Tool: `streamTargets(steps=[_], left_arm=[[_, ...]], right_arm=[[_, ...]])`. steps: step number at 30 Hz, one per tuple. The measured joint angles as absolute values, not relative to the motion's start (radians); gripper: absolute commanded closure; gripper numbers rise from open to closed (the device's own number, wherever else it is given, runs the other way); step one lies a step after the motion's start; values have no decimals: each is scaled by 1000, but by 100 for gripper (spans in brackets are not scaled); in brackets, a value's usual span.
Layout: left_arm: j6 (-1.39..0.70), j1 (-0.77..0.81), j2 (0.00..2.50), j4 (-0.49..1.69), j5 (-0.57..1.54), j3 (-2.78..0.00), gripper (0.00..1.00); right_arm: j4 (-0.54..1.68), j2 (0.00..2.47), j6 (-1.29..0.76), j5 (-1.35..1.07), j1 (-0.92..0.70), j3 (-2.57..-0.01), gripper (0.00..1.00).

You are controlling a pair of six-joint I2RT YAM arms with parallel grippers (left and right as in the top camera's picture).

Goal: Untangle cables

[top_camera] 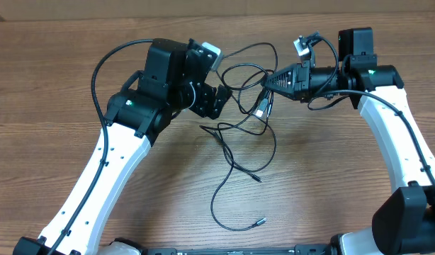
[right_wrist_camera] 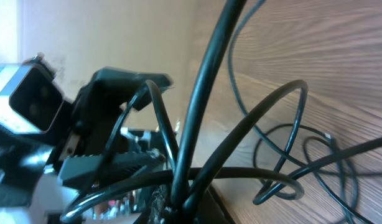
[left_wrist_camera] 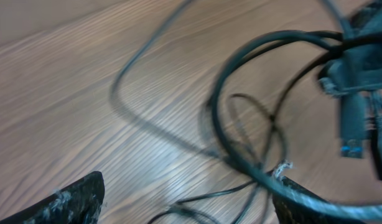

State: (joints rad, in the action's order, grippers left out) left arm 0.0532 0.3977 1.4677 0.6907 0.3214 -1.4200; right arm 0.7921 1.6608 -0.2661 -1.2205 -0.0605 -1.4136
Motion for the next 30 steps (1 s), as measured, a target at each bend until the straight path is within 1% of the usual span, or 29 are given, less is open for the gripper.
streamTargets(steps=[3,6,7,8,9,10,11,15,20,21,22,23,26,28,30], left_arm=[[62,397,1468,644,392,-1420,10],[57,397,1468,525,490,-1419,10],[55,397,1468,498,509,-1419,10],[46,397,1466,462,540,-1419,11],[31,397,1465,448,558,-1419,12],[11,397,1465,437,575,-1419,14],[-6,396,1465,432,583,-1419,14],[-78,349,1465,436,603,-1419,23],[-159,238,1465,475,610,-1419,25],[-167,223,1465,488,610,-1419,25],[-176,205,1465,509,610,-1419,25],[-181,192,1465,523,610,-1419,22],[-171,183,1465,606,596,-1420,15],[-159,183,1464,665,565,-1420,10],[-150,183,1464,727,506,-1420,0]], right_arm=[[781,1661,-181,-1313,-60,-1414,96],[767,1661,-140,-1361,-60,-1414,95],[767,1661,-136,-1365,-60,-1414,88],[767,1661,-129,-1373,-60,-1414,76],[766,1661,-125,-1375,-60,-1414,53],[767,1661,-121,-1370,-60,-1414,37],[767,1661,-120,-1364,-60,-1414,33],[796,1661,-111,-1283,-60,-1414,33],[813,1661,-111,-1243,-60,-1414,34],[813,1661,-111,-1241,-60,-1414,32],[813,1661,-112,-1238,-60,-1414,28],[814,1661,-114,-1230,-60,-1414,20],[836,1661,-120,-1168,-60,-1414,14],[879,1661,-152,-1062,-60,-1414,10],[923,1661,-179,-943,-62,-1414,8]])
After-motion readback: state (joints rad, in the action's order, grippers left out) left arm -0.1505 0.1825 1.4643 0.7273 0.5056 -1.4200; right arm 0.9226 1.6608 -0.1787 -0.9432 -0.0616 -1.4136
